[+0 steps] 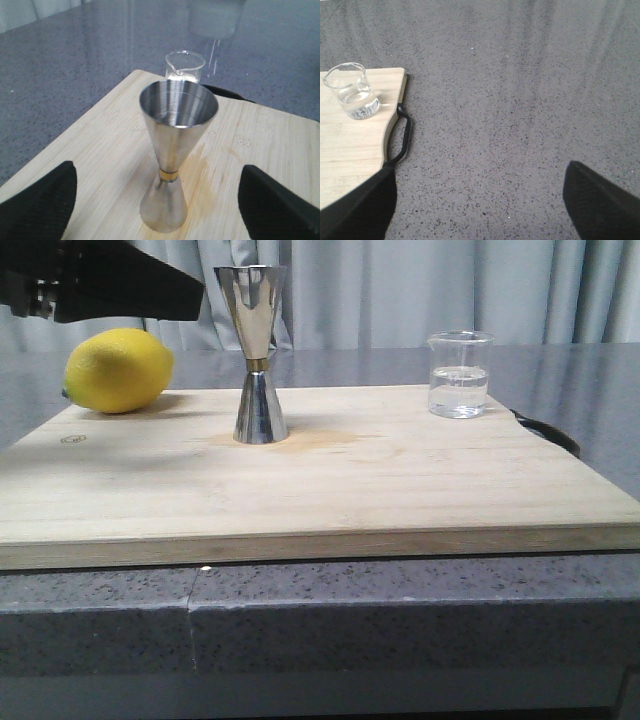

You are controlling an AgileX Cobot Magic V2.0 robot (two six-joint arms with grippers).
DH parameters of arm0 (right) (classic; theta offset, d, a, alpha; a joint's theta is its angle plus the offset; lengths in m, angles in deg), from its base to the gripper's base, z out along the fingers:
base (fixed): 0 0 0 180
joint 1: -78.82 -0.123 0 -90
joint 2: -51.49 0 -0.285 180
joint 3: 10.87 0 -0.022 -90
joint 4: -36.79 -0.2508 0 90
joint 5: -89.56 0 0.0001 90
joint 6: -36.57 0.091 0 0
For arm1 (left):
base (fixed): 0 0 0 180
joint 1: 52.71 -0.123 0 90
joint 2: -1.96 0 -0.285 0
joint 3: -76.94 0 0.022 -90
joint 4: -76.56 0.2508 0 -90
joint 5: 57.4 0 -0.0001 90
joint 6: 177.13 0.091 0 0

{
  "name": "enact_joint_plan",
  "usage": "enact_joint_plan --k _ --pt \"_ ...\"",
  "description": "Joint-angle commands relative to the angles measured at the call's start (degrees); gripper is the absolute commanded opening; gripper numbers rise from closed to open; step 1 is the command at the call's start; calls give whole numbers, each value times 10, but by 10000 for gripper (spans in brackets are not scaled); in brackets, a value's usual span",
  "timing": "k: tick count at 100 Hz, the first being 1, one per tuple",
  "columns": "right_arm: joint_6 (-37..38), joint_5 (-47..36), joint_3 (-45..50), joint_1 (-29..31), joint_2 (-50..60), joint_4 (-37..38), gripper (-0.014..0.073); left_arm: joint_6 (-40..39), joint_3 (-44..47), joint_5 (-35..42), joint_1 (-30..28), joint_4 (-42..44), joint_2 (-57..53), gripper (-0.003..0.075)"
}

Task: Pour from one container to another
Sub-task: 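Move the left gripper to the steel jigger and close around its waist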

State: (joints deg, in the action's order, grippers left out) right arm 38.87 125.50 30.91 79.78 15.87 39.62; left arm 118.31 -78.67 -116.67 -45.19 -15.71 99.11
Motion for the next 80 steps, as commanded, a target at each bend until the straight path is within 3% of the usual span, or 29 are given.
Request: enact_joint_plan --k 1,25,80 --pt "-6 -51 -21 3 -7 5 605 45 -14 -67 1 -75 3 608" --pt "-6 -51 -21 3 -7 5 605 97 -20 -128 4 -139 57 608" --pt "-6 -51 -21 3 -7 5 605 122 -85 -112 81 -145 120 592"
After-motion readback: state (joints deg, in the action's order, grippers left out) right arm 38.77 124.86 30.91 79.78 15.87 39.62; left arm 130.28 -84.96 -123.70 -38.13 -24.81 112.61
